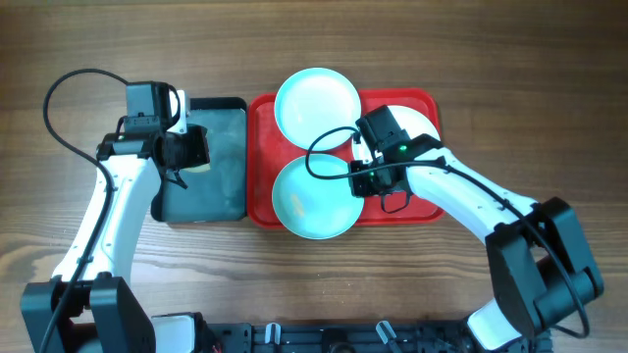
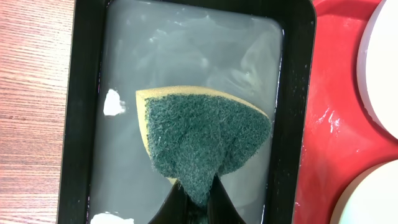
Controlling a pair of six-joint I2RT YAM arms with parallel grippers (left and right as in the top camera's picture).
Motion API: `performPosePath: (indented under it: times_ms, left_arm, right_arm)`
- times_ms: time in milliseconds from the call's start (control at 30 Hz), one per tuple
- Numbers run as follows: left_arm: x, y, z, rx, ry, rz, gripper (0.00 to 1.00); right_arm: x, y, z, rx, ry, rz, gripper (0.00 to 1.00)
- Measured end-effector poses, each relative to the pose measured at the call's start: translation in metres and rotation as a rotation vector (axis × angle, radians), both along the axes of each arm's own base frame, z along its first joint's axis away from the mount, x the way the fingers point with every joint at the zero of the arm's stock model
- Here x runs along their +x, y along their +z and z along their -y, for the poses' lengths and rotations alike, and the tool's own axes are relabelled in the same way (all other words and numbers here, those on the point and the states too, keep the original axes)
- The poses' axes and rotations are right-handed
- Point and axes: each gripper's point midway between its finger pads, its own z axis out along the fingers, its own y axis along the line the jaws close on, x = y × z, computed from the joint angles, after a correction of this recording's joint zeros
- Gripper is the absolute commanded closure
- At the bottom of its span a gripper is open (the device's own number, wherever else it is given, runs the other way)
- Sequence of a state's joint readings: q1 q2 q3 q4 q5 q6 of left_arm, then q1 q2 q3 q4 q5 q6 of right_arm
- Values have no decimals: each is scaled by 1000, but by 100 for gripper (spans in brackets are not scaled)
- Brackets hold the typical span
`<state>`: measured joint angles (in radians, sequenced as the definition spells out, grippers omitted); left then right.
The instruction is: Clean dirty plates on tray and stack at the side
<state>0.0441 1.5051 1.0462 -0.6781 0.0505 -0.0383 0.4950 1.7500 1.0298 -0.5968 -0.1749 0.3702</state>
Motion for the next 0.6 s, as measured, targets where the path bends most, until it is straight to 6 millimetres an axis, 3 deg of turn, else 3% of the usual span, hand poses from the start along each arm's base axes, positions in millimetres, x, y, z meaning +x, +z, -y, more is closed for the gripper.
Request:
performPosePath:
  times_ms: [200, 333, 600]
  left_arm:
    - [0, 0, 0, 2, -4, 0, 96]
    - [0, 0, 0, 3, -12, 0, 96]
    - [-3, -1, 8, -34, -36, -9, 96]
  right_arm:
    - [0, -3, 1, -3, -15, -7, 96]
    - [6, 12, 1, 12, -64, 30, 96]
    - [1, 11, 6, -7, -106, 5, 96]
